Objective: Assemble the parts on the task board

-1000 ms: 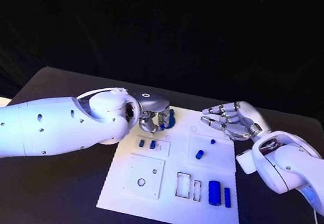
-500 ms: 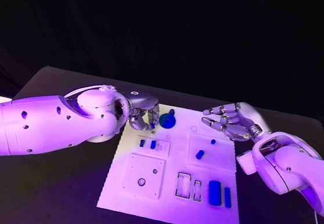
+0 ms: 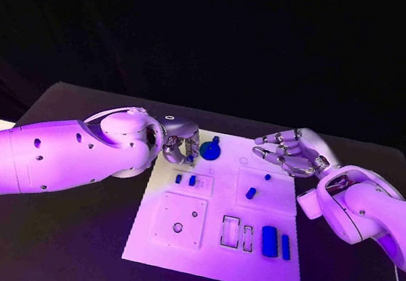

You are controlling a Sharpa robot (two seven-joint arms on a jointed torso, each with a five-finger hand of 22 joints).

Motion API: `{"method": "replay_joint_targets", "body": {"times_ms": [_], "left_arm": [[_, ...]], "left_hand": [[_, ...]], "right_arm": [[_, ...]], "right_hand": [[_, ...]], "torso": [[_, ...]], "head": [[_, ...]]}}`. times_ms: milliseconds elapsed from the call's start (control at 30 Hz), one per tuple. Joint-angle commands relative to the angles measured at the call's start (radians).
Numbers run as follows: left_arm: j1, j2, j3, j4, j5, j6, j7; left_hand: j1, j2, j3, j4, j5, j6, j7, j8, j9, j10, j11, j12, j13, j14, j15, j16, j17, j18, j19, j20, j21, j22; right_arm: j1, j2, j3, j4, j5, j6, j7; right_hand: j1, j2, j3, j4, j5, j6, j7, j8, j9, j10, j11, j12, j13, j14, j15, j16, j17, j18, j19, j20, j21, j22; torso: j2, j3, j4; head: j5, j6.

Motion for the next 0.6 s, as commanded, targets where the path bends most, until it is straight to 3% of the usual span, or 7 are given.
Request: {"method": "replay_joint_targets", "body": {"times_ms": [33,600], "left_arm": [[-0.003,0.005,0.0,-0.003,0.006,0.015,0.003],[-0.011,0.019,-0.008,-0.017,-0.028,0.028,-0.004]], "left_hand": [[-0.008,0.001,0.004,0.002,-0.002,0.01,0.001,-0.004,-0.001,0.005,0.001,-0.005,0.001,0.028,-0.001,0.002,-0.001,-0.009,0.002,0.003,0.003,0.015],[-0.012,-0.001,0.004,0.001,-0.004,0.012,-0.001,-0.004,-0.002,0.008,-0.001,-0.005,0.001,0.027,-0.002,0.003,-0.002,-0.009,0.002,0.003,0.002,0.015]], "right_arm": [[-0.001,0.001,0.0,0.0,-0.007,0.012,0.011],[-0.001,0.0,0.0,0.002,-0.007,0.013,0.011]], "right_hand": [[0.009,0.001,-0.006,0.0,0.003,0.0,-0.003,-0.001,0.001,-0.005,-0.001,-0.004,0.0,0.058,-0.005,-0.006,0.032,0.008,-0.007,0.001,-0.006,0.058],[0.009,0.001,-0.006,0.0,0.003,0.0,-0.003,-0.001,0.001,-0.005,-0.001,-0.004,0.0,0.058,-0.005,-0.006,0.032,0.008,-0.007,0.001,-0.006,0.058]], "torso": [[0.0,0.0006,0.0003],[-0.001,0.0003,0.0002]], "head": [[-0.001,-0.002],[-0.001,-0.004]]}}
